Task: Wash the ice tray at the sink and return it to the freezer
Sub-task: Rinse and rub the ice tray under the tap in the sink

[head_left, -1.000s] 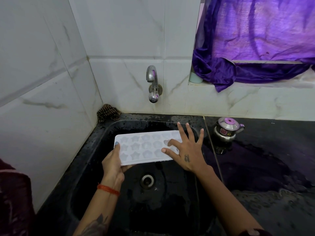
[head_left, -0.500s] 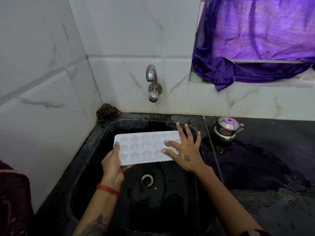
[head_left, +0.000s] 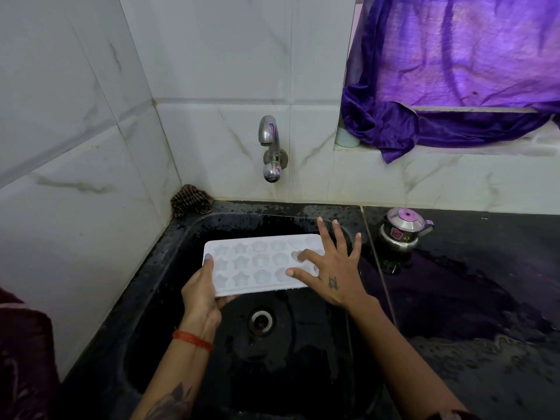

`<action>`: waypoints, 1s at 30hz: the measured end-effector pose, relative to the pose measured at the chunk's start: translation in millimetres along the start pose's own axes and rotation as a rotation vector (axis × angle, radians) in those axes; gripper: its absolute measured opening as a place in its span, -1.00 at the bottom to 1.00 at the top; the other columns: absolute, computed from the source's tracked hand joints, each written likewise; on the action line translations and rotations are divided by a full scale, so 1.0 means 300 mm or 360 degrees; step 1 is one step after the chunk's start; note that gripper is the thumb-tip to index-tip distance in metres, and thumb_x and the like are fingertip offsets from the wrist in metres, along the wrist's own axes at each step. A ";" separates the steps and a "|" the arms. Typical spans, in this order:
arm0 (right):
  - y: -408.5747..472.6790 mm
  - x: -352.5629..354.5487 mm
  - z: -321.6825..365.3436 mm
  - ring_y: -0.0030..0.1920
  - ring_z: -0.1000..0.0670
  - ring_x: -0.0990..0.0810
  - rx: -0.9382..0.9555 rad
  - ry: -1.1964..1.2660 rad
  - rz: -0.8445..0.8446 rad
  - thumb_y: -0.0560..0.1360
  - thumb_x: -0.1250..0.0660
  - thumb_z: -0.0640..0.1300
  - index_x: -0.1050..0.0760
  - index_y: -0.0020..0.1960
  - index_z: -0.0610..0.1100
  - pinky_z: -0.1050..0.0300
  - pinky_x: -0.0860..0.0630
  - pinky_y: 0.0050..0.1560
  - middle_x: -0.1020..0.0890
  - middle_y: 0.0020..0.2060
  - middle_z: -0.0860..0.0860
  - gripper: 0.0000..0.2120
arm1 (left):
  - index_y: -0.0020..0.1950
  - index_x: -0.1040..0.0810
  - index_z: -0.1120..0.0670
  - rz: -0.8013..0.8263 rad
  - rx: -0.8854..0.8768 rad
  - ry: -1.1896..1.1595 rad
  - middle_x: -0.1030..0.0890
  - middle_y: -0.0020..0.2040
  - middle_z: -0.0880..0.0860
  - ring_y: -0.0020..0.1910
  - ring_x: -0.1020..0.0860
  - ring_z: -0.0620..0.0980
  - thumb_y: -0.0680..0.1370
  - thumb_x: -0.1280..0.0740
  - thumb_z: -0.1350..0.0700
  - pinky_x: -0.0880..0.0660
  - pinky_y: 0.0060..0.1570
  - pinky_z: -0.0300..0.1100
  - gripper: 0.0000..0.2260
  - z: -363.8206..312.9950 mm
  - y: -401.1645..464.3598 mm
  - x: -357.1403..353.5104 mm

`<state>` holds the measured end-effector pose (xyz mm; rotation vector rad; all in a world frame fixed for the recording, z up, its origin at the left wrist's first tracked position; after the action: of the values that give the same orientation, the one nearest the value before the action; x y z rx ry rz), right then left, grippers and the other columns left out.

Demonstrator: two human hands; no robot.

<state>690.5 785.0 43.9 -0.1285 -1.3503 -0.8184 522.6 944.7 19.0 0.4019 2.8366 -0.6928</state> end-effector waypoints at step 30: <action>0.005 0.017 0.032 0.51 -0.06 0.30 0.0057 0.0086 0.0025 0.35 0.20 0.53 -0.49 0.11 0.19 -0.28 0.45 0.35 0.13 0.54 0.01 -0.31 | -0.10 -0.52 0.05 0.0014 0.0002 -0.0024 -0.60 -0.17 0.04 -0.22 -0.57 0.00 0.57 -0.29 -0.01 -0.55 -0.28 -0.02 -0.85 -0.010 -0.015 0.001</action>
<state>683.5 789.0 51.5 -0.0884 -1.3107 -0.7792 520.5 942.4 23.3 0.4070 2.8188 -0.6933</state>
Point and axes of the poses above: each hand's wrist, its own y-axis towards the middle knuckle, its own x-axis out of the back of the hand, z = x × y, the point moved 5 cm from there along y, towards the middle knuckle
